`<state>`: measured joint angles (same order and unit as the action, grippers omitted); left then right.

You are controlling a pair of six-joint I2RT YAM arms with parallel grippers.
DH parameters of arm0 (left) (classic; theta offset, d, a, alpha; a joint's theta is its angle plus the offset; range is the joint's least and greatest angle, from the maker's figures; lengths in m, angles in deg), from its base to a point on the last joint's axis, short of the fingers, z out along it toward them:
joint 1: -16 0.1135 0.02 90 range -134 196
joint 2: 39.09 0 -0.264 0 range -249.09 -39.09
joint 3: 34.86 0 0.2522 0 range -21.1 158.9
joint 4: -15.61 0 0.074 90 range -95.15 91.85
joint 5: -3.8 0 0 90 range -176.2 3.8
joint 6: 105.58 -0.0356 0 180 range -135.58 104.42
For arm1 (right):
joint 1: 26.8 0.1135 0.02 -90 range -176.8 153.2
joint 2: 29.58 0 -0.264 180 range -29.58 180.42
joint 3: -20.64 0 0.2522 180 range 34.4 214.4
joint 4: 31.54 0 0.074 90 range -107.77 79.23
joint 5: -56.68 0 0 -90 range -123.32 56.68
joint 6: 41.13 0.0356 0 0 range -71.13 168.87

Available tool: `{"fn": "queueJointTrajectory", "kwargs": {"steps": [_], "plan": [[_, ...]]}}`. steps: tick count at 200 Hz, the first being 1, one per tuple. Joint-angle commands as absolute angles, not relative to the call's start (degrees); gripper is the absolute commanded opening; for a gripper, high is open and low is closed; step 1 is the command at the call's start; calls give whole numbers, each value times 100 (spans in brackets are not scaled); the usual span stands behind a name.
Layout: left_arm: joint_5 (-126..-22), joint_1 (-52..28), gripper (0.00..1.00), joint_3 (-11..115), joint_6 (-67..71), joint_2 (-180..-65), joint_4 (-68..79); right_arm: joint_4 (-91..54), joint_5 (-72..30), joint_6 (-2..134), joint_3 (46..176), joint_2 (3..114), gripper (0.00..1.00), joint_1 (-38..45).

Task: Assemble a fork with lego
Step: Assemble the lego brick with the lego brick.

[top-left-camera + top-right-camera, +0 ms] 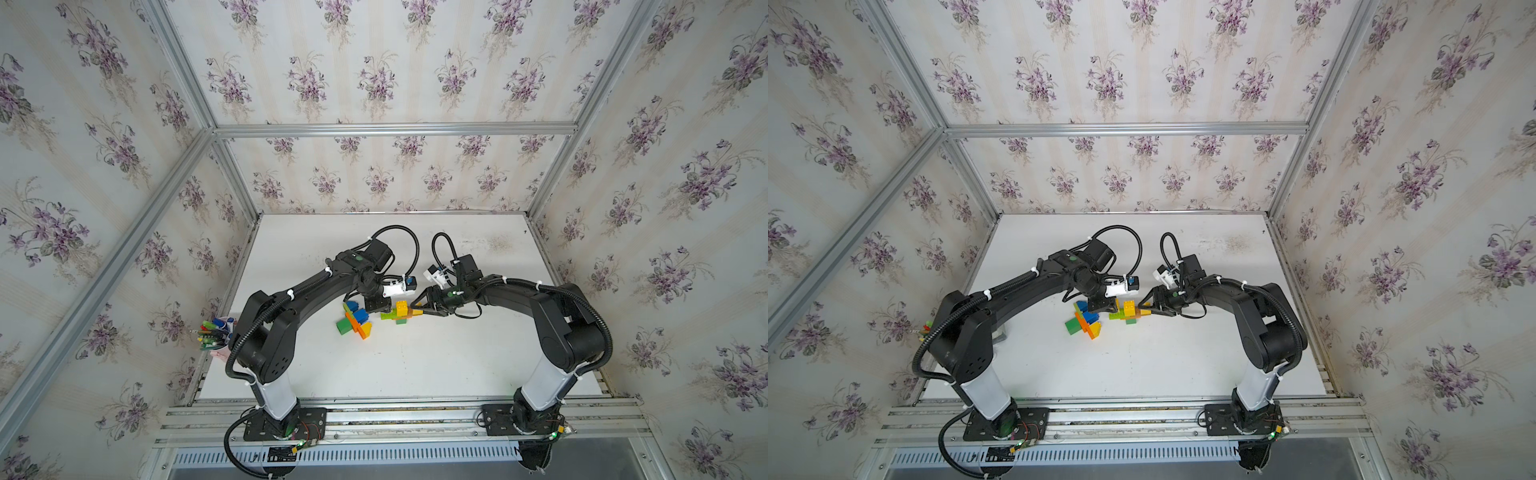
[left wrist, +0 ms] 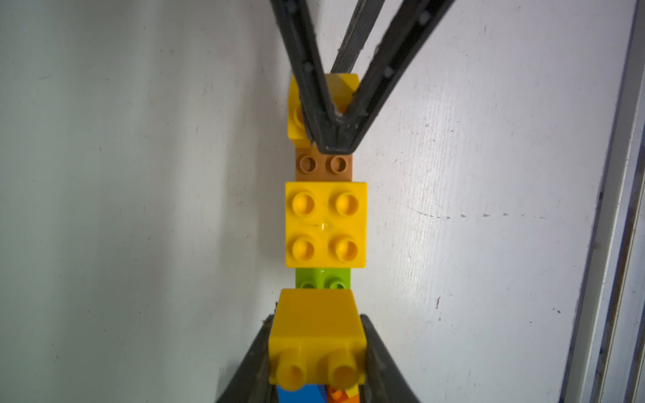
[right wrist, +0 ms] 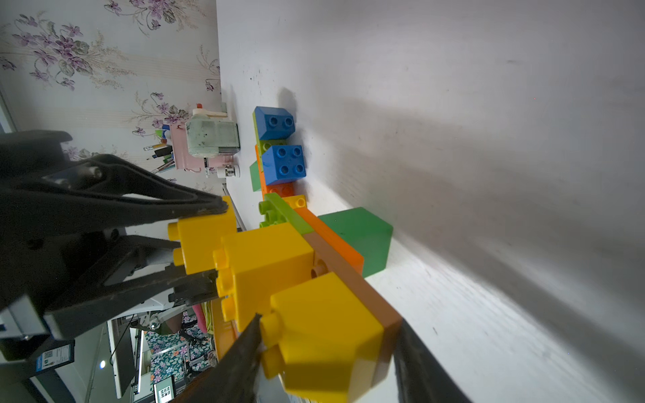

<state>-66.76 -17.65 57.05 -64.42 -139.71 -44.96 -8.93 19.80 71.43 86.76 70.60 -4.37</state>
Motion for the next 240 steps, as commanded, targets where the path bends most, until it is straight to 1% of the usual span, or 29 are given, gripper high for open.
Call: {"fn": "queueJointTrajectory", "kwargs": {"steps": [1, 48, 139, 240], "plan": [[-6642, -1767, 25, 5679, -6458, -13926, -4610, -1022, 2063, 7167, 8687, 7070, 56, -439], [-6730, -1749, 25, 5590, -6475, -13867, -4619, -1037, 2047, 7215, 8641, 7101, 53, -439], [-6767, -1793, 26, 5378, -6297, -13873, -4219, -961, 2029, 7312, 8705, 7131, 53, -439], [-6801, -1775, 26, 5186, -6286, -14034, -4048, -934, 2020, 7314, 8696, 7210, 53, -441]]}}
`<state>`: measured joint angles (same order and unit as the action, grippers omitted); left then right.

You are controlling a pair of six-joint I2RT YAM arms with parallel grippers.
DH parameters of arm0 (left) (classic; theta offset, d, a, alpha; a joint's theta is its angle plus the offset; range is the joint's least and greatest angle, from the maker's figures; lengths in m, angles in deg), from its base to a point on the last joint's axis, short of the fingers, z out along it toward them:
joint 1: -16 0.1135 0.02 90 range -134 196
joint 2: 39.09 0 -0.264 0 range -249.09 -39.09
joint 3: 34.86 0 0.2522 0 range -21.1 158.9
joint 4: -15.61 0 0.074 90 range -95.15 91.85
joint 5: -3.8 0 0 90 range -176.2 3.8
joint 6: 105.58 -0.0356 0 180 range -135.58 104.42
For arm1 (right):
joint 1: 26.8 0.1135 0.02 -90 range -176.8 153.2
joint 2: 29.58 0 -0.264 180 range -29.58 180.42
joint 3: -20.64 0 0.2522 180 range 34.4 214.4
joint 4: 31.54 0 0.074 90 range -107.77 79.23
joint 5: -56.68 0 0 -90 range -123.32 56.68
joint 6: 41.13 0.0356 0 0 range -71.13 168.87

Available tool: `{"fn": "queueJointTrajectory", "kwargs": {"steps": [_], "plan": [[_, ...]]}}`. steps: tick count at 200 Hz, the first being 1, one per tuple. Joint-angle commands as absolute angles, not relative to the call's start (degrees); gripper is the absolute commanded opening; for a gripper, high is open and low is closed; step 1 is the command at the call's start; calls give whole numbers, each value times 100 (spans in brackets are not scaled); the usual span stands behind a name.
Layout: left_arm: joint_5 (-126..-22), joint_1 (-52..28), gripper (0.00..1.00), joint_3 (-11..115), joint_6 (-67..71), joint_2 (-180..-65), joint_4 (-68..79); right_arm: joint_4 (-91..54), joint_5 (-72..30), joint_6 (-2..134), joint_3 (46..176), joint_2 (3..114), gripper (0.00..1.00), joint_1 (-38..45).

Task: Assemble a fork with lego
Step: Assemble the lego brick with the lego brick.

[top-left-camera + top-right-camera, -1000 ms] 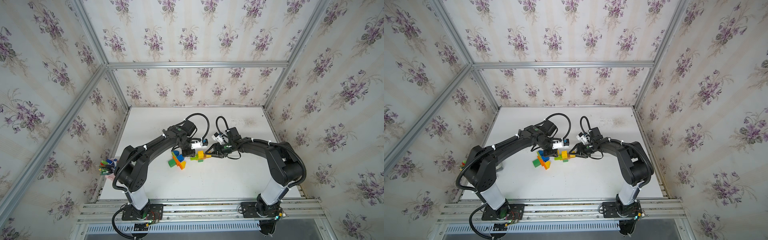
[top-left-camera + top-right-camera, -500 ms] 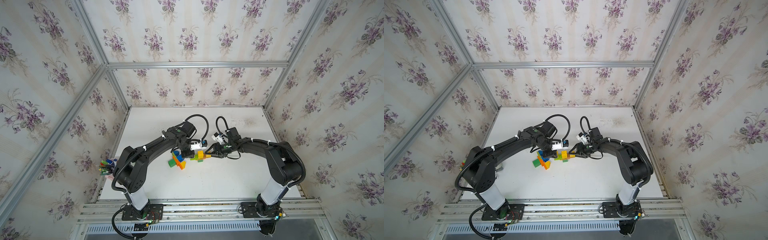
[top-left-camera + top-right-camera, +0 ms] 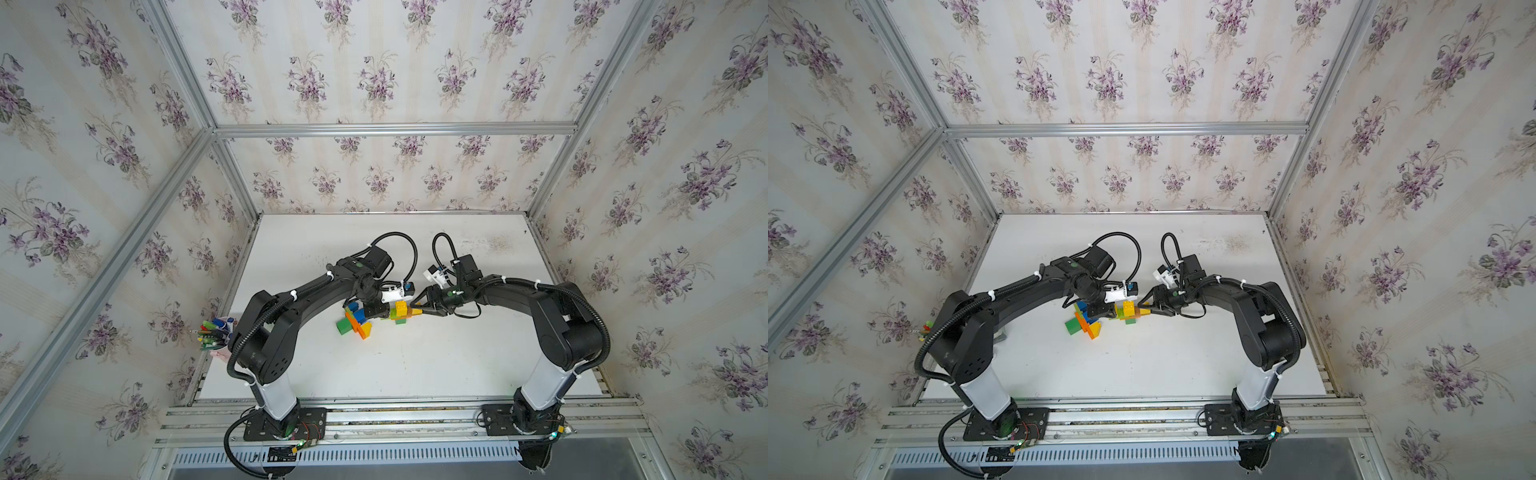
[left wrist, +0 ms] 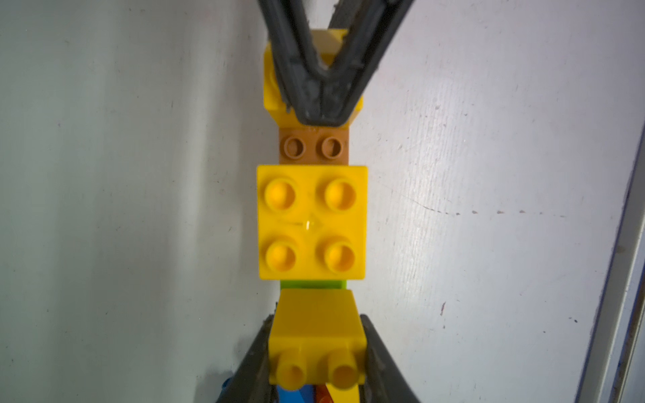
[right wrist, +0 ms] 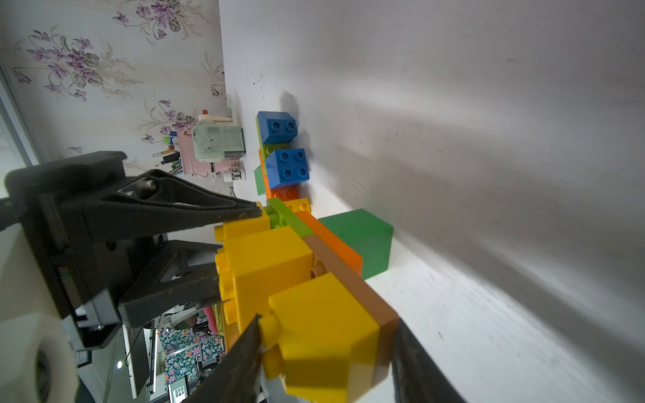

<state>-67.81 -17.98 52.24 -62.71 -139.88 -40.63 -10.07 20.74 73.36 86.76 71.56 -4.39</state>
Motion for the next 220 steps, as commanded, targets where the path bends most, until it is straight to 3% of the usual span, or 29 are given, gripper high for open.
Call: {"fn": "queueJointTrajectory", "kwargs": {"steps": [1, 136, 179, 220], "plan": [[-6792, -1775, 26, 5190, -6291, -14034, -4050, -934, 2020, 7318, 8696, 7210, 53, -440], [-7188, -1793, 24, 5244, -6561, -14381, -4254, -907, 2003, 7330, 8709, 7268, 52, -439], [-7145, -1784, 38, 5430, -6524, -14254, -4265, -803, 1959, 7286, 8766, 7236, 53, -446], [-6982, -1784, 55, 5545, -6493, -14306, -4381, -819, 1937, 7278, 8740, 7145, 61, -444]]}}
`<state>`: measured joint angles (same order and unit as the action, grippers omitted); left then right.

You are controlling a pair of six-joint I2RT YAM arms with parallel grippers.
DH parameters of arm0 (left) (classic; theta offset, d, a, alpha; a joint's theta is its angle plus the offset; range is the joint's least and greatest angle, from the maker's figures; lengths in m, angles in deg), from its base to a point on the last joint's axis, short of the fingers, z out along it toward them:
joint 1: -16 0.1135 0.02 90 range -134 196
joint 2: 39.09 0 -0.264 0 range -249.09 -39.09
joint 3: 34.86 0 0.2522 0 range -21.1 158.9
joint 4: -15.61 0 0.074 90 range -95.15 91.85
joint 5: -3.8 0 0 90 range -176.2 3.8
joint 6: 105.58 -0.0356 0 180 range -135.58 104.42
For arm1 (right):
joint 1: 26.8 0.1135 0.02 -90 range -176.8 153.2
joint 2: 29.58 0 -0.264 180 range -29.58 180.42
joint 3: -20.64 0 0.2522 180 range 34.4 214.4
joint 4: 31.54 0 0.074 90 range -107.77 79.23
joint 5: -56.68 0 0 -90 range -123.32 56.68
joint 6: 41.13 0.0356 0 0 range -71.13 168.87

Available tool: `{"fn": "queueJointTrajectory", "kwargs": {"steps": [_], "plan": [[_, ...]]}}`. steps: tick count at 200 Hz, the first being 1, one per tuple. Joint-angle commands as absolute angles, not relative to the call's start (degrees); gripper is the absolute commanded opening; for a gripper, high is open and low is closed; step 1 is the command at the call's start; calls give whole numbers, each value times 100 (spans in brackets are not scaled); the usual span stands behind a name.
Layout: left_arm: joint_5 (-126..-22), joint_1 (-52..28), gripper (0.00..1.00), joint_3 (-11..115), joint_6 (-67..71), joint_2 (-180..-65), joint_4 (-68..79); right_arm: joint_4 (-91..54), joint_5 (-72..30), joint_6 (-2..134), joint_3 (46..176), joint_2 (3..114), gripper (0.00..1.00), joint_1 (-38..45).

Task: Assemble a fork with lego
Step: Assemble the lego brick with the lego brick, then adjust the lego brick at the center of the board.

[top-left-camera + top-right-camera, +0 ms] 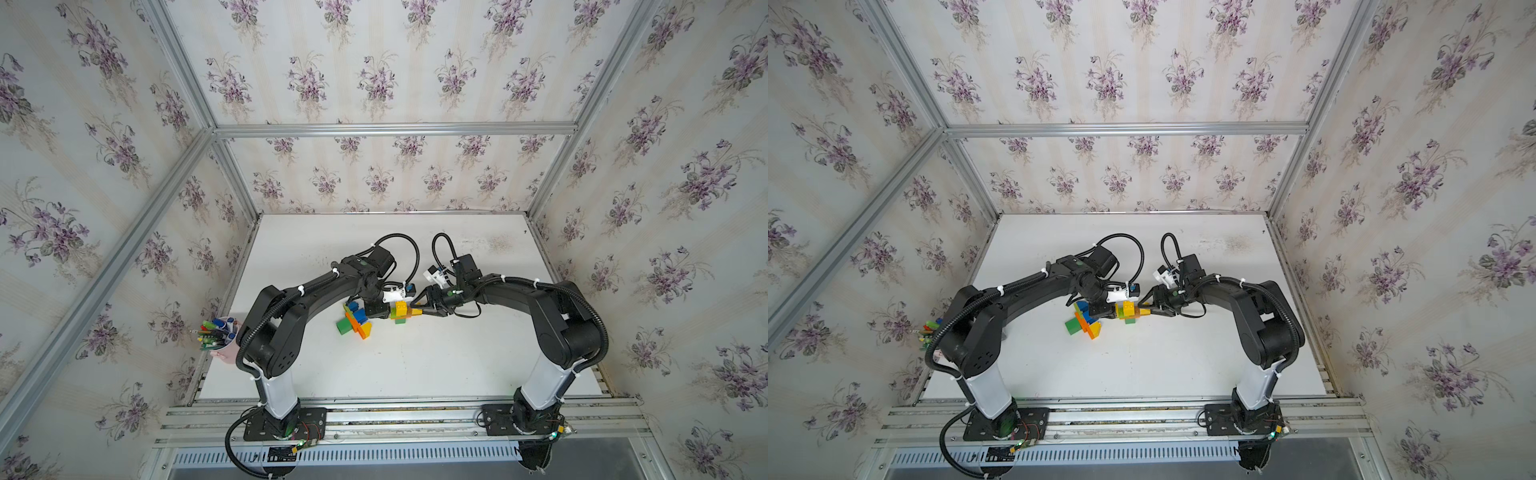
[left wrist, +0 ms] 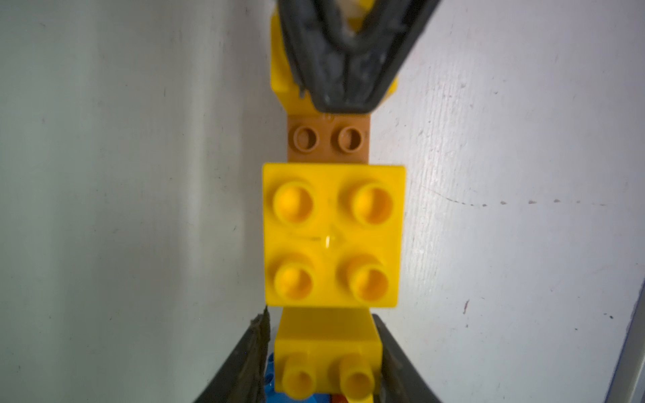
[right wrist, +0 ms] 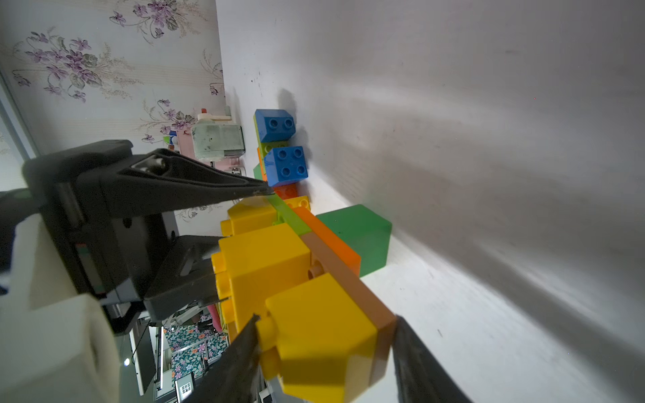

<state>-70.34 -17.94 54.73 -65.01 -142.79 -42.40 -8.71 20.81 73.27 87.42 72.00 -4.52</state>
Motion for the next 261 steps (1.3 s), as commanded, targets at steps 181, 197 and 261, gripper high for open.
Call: {"fn": "queueJointTrajectory", "kwargs": {"steps": [181, 197, 261], "plan": [[-6173, -852, 80, 4764, -4432, -12438, -3676, 126, 47, 4977, 9008, 5316, 73, -374], [-6011, -561, 80, 4723, -3900, -12237, -3575, 176, -115, 4408, 9127, 5136, 72, -180], [-5292, 636, 87, 4353, -1758, -11532, -2991, 943, -838, 2154, 9675, 5475, 74, 850]]}}
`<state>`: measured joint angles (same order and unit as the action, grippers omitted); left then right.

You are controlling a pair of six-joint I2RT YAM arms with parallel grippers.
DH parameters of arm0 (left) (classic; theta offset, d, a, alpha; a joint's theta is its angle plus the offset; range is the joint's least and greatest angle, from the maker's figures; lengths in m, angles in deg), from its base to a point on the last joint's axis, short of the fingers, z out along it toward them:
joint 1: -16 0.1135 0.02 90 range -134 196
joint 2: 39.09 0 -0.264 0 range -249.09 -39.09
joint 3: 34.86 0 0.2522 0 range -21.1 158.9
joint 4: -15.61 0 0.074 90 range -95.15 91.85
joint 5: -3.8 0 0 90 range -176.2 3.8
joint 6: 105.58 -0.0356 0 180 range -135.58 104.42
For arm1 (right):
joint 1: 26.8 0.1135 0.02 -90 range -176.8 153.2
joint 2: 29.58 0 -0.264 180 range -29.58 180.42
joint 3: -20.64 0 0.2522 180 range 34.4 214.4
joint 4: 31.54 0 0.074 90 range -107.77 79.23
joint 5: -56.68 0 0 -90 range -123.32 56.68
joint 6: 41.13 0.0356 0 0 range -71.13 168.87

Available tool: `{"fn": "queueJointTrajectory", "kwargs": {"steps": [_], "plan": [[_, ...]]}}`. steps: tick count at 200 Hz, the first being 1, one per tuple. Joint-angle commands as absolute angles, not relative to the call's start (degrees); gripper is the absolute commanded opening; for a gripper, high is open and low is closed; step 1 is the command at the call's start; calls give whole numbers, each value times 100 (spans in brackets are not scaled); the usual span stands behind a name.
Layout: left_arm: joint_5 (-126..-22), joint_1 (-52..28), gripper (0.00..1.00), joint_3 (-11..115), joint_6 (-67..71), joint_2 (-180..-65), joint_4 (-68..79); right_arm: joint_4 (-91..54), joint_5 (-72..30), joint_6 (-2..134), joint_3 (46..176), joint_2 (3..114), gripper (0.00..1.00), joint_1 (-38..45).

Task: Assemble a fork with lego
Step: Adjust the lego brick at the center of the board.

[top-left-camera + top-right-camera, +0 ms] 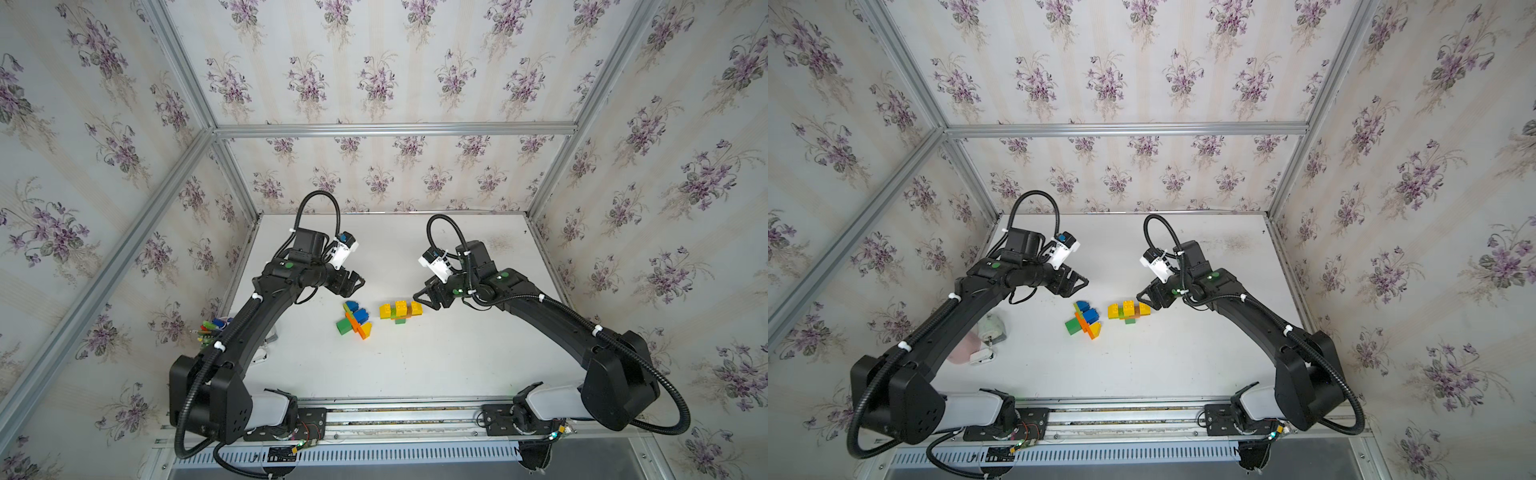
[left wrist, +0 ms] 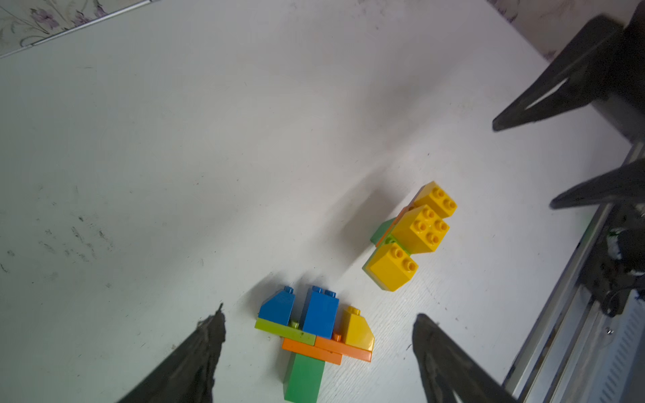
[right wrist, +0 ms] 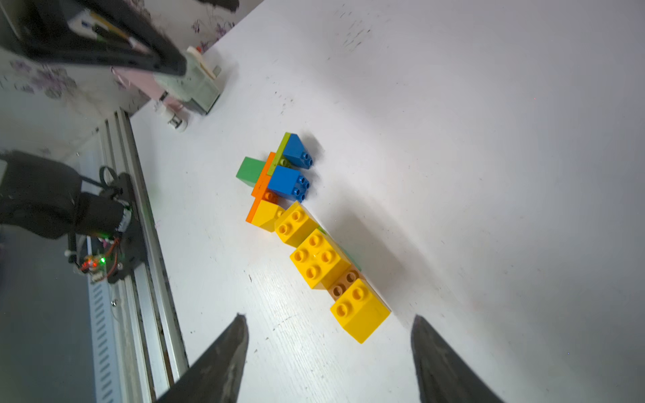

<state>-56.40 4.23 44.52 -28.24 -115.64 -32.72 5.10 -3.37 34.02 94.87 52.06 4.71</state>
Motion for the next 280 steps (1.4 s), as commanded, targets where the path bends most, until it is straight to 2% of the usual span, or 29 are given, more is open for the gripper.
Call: {"fn": "queueJointTrajectory", "kwargs": {"steps": [1, 31, 75, 122, 184, 209, 280], "plan": [[-5304, 643, 87, 4352, -1728, -11535, -2990, 949, -877, 2132, 9687, 5494, 74, 869], [-4933, 1130, 87, 3990, -1120, -11538, -2750, 1135, -1280, 1709, 10017, 5984, 75, 1199], [-4806, 1375, 87, 3692, -1203, -11538, -2593, 1236, -1416, 1406, 10516, 6496, 71, 1321], [-4486, 1673, 87, 3691, -1199, -11870, -2484, 2117, -1316, 1129, 11314, 7320, 67, 1436], [-4349, 1740, 86, 3767, -1228, -12155, -2380, 2203, -1360, 1228, 11369, 7574, 64, 1485], [-4380, 1738, 86, 3787, -1212, -12206, -2373, 2186, -1389, 1256, 11359, 7642, 59, 1481], [-4340, 1818, 87, 3814, -1233, -12241, -2421, 2333, -1149, 1432, 11489, 7838, 35, 1477]]}}
